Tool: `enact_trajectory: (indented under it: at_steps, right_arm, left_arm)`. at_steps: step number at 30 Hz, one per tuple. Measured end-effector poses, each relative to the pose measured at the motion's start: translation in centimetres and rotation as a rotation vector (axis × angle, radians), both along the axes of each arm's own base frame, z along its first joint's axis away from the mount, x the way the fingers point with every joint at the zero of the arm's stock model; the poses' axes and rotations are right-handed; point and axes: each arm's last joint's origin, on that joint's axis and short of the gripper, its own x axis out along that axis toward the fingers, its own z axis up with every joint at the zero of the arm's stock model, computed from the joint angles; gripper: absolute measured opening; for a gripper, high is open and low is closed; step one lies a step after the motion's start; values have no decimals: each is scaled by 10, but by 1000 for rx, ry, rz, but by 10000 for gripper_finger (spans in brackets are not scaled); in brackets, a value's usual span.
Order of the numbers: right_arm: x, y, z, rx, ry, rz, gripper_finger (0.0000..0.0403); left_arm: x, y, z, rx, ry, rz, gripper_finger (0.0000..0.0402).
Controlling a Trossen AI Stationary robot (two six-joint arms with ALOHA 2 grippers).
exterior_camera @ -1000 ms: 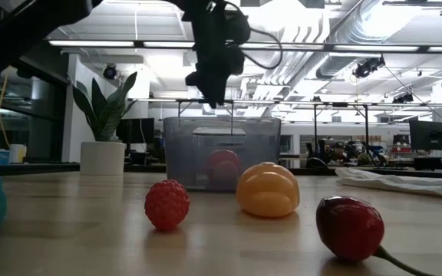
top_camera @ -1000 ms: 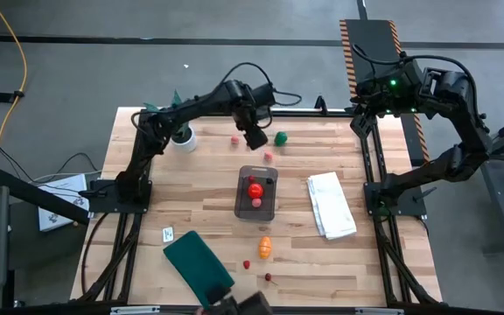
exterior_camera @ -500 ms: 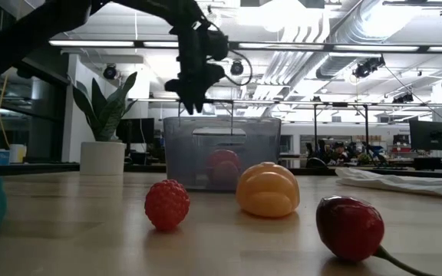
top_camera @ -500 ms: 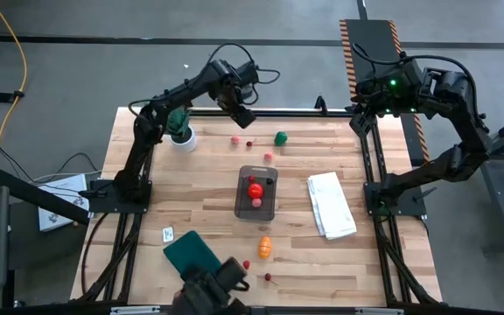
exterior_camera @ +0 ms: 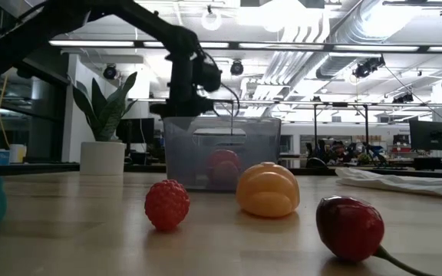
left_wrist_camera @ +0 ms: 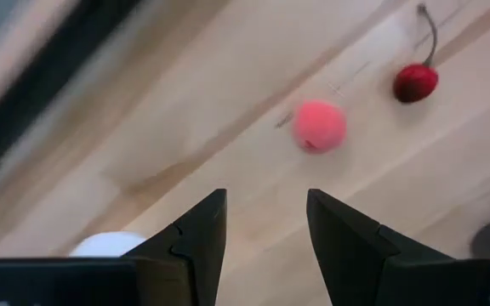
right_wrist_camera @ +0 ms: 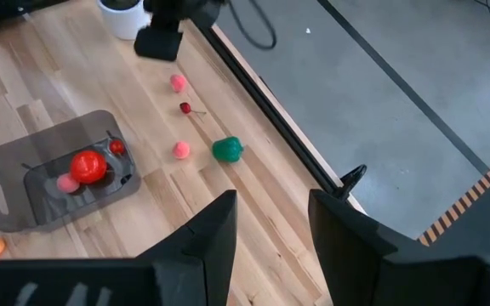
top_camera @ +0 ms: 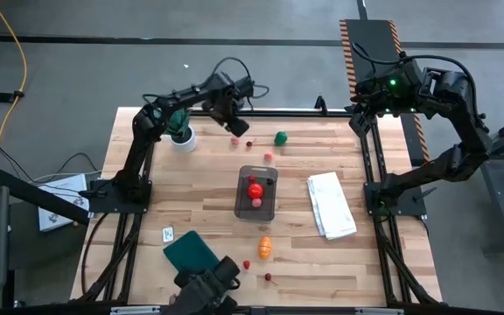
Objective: Pick and placing Produce into tupperware
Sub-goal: Put the pink peach into the transparent black bin
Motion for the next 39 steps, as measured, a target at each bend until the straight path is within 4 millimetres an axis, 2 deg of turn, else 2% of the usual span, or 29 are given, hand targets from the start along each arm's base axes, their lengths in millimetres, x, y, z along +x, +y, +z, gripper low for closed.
enact_trajectory:
  at_steps: [3, 7, 17, 28, 39]
  right_arm:
    - [0, 0, 0, 1, -1, -1, 140]
    - [0, 0, 0, 3, -2, -3, 140]
    - [0, 0, 0, 3, -2, -3, 140]
    - [0, 0, 0, 3, -2, -3, 140]
    - [0, 0, 0, 3, -2, -3, 140]
  left_arm:
    - [3, -6, -19, -32, -16, -13, 152]
    - [8, -10, -31, -65, -69, -18, 152]
    - [11, -8, -31, -38, -100, -16, 156]
    - [12, -7, -31, -29, -119, -15, 261]
    - [16, -3, -30, 15, -159, 15, 271]
